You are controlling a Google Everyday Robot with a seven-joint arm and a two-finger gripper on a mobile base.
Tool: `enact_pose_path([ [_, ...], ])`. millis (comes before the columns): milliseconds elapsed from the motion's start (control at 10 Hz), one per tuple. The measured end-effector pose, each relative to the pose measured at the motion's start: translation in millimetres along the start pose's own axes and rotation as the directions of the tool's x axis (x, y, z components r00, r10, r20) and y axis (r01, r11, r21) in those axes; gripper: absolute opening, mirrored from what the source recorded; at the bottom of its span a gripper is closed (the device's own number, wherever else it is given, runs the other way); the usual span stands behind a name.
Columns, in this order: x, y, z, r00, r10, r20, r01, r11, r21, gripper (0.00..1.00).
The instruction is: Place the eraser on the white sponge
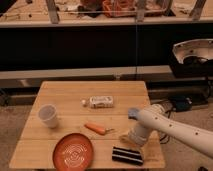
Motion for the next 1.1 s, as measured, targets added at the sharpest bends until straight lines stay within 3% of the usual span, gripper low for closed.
enact_pose_path([
  [1100,0.6,-3.1,0.5,1.000,0.006,0.009,-0.006,1.000,0.015,0.80],
])
